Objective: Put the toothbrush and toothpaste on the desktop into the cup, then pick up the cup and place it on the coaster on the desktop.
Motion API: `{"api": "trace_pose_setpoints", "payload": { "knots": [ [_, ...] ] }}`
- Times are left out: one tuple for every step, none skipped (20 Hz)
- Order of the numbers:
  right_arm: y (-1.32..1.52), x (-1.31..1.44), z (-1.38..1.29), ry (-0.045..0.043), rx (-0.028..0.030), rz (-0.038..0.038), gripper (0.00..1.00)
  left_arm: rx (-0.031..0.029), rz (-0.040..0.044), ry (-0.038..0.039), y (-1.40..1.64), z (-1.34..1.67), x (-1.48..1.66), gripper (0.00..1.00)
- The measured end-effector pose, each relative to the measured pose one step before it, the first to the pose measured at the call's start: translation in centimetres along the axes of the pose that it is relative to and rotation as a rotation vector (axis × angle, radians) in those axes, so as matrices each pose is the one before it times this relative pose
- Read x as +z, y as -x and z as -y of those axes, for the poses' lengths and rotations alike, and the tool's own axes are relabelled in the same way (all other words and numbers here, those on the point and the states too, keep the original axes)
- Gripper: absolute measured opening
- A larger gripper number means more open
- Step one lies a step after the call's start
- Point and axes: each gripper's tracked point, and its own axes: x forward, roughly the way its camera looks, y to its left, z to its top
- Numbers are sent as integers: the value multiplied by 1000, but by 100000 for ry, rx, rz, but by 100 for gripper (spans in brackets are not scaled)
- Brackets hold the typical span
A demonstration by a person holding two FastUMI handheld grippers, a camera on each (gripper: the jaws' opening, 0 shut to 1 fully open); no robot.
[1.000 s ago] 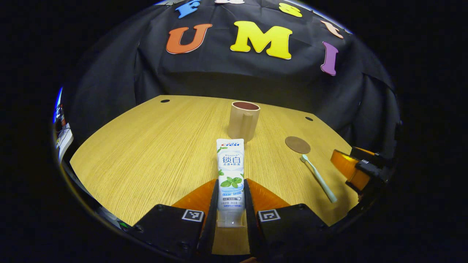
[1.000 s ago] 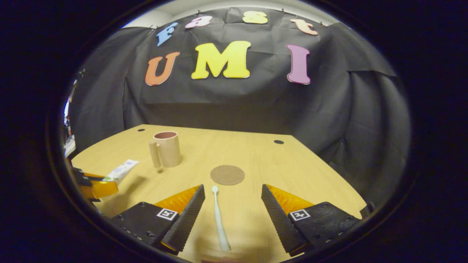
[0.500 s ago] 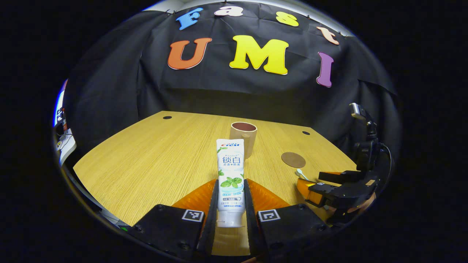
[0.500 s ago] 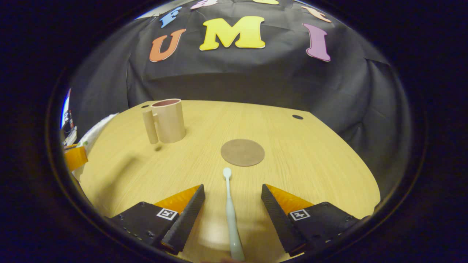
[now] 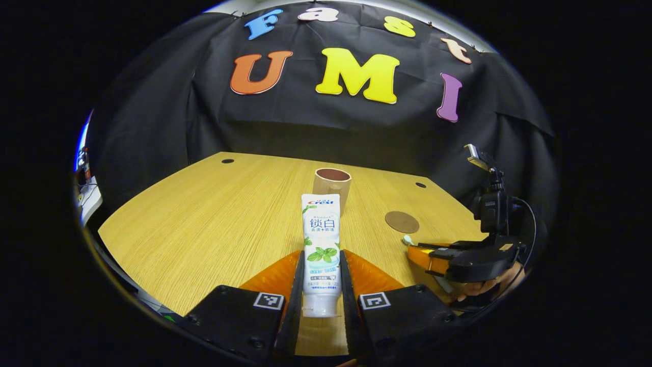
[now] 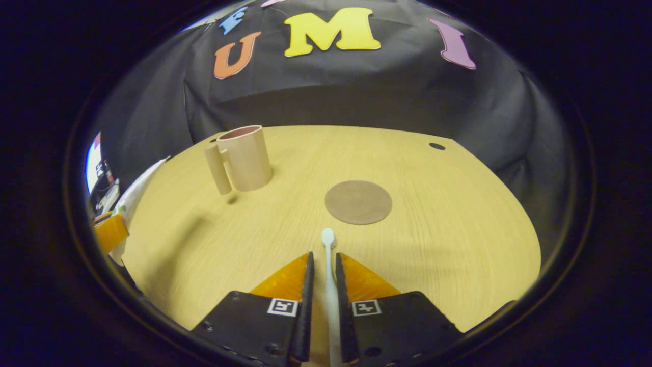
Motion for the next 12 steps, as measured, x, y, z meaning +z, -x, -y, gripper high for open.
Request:
{"api": "trace_pose_setpoints", "payload": {
  "knots": [
    [-14, -31, -176, -147, 1912, -95, 12, -499, -40, -237, 184, 156, -30, 40],
    [-206, -104, -64, 685, 867, -356, 4, -608, -145, -25, -19, 229, 9, 40],
    [281, 18, 100, -699, -235, 579, 2, -94, -102, 19, -81, 46, -130, 40],
    [-70, 205, 88, -603, -253, 1384, 1, 206, 202, -119, 5, -73, 100, 40],
    [152, 68, 26, -805, -424, 254, 1, 89, 621, -598, 51, 0, 215, 40],
    [228, 259, -56, -1778, 371, 1997, 1, 14, 192, -373, -33, 21, 83, 40],
    [128, -220, -313, -1077, 1494, -108, 0, 269, -101, 212, -132, -70, -62, 40],
    [327, 93, -179, -1034, 1398, 1507, 0, 251, 259, 124, -111, -104, 105, 40],
    [238, 348, -159, 139, 809, 2907, 0, 356, 370, -95, 74, -112, -45, 40],
    [649, 556, 355, 1492, -1142, 3115, 0, 339, 45, -82, -70, -95, -33, 40],
    [707, 634, 85, 1162, 122, 3724, 0, 547, 42, 269, 112, -152, -91, 40],
    [801, 576, -291, 328, 857, 3602, 1, 271, -165, 464, 52, -76, -133, 40]
  ]
}}
